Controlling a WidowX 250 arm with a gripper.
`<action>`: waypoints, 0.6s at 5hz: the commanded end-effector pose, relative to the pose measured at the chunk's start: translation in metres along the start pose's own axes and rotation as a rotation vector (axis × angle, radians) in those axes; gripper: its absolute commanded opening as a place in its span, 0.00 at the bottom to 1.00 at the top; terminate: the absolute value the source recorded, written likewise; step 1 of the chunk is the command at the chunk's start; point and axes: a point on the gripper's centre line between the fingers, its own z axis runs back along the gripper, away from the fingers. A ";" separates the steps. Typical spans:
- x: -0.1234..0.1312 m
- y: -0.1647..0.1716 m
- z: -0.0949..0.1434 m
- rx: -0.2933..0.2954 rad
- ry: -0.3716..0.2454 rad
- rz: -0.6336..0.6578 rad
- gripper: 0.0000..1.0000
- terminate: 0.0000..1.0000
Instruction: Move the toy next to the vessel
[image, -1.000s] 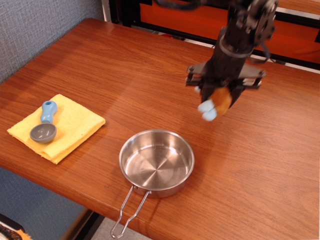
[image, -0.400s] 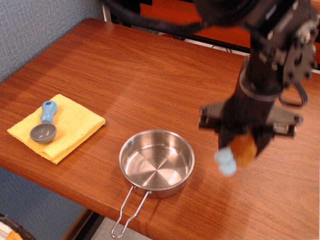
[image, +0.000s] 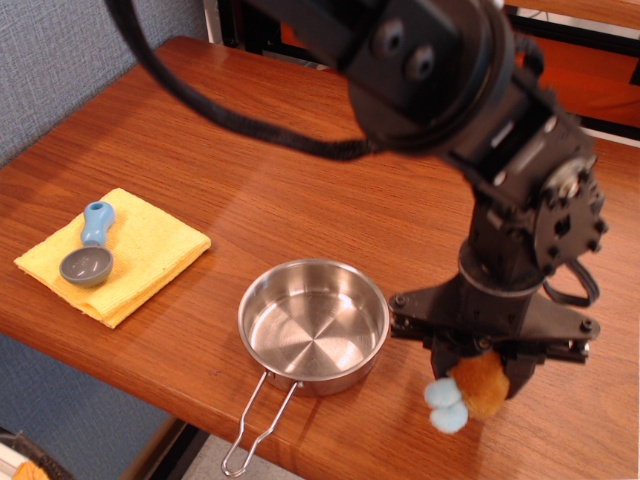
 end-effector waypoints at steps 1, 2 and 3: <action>0.006 -0.002 -0.009 -0.064 -0.014 -0.022 1.00 0.00; 0.007 -0.002 -0.011 -0.058 -0.021 -0.029 1.00 0.00; 0.010 -0.002 -0.005 -0.056 -0.019 -0.028 1.00 0.00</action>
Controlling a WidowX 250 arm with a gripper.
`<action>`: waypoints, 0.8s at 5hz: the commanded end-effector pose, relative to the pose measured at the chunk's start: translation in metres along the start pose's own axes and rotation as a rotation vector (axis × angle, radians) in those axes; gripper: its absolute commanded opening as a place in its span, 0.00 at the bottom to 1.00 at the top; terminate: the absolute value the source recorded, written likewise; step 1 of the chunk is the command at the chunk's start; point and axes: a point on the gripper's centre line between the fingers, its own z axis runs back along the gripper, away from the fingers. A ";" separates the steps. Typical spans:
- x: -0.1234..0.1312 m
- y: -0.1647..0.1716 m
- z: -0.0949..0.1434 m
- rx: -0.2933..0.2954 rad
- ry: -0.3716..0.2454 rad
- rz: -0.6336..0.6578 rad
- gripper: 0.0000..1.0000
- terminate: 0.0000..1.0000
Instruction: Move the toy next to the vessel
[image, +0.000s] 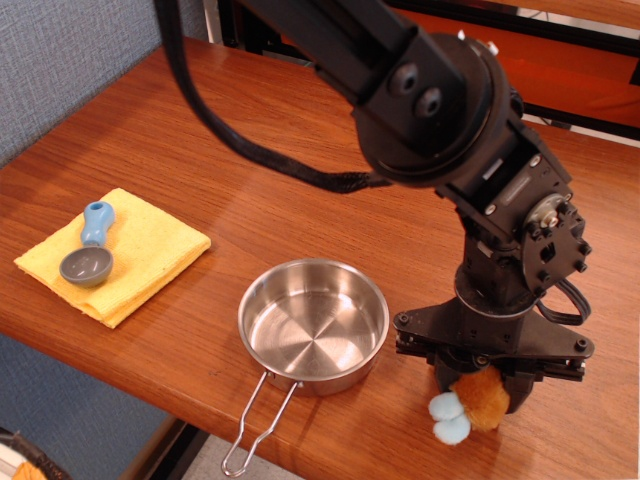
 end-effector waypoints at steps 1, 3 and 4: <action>0.016 0.000 0.030 -0.012 -0.031 0.022 1.00 0.00; 0.047 -0.002 0.081 -0.028 -0.055 0.116 1.00 0.00; 0.072 0.008 0.089 0.066 -0.066 0.196 1.00 0.00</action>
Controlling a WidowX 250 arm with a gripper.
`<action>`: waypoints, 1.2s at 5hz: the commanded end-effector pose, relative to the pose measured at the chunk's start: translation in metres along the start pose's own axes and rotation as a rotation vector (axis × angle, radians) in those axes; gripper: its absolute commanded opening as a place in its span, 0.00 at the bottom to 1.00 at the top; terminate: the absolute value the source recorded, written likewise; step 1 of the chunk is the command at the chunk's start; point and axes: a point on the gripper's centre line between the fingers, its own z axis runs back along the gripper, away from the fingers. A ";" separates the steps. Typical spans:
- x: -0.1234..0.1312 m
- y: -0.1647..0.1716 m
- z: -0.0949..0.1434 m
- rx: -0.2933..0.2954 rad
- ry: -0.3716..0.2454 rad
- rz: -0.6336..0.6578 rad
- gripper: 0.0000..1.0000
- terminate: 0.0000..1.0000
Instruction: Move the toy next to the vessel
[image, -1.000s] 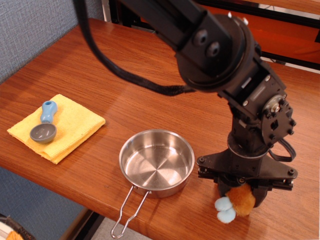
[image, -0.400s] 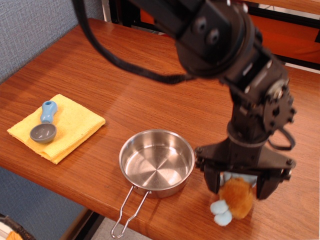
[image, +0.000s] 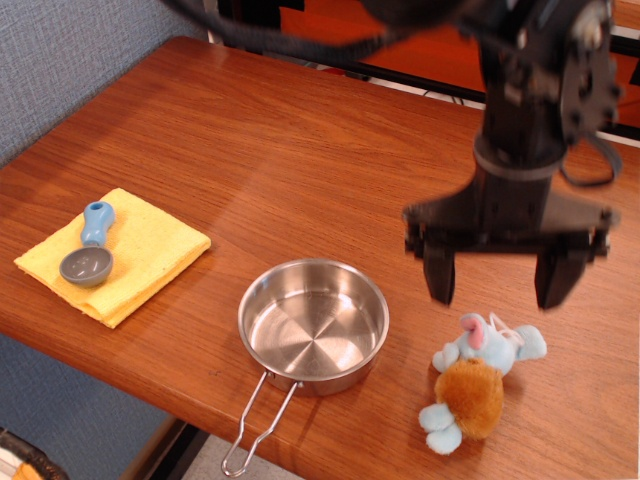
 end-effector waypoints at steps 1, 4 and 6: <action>0.071 0.036 0.027 0.111 -0.070 0.140 1.00 0.00; 0.151 0.132 -0.003 0.121 0.026 0.157 1.00 0.00; 0.160 0.139 -0.014 0.193 0.015 0.159 1.00 0.00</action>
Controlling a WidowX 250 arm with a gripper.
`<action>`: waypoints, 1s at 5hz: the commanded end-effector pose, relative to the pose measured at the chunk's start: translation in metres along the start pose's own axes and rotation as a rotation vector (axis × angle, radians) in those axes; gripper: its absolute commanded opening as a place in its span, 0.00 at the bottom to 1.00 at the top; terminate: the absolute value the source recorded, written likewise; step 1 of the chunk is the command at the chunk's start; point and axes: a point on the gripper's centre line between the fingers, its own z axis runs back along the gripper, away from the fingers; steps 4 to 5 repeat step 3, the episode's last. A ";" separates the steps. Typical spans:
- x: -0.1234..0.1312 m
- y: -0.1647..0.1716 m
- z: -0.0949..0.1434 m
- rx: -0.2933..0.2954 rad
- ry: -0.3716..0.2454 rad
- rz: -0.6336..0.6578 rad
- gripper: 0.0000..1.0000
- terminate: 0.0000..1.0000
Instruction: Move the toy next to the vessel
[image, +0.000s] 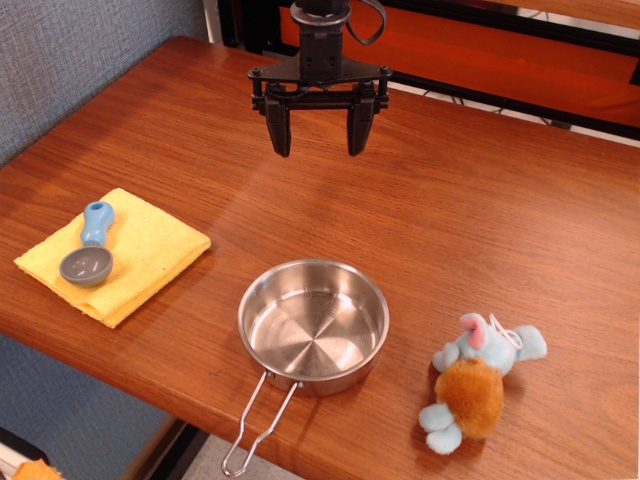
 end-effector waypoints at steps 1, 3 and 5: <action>0.009 0.004 0.018 0.029 -0.069 -0.004 1.00 0.00; 0.009 0.004 0.018 0.029 -0.069 -0.004 1.00 1.00; 0.009 0.004 0.018 0.029 -0.069 -0.004 1.00 1.00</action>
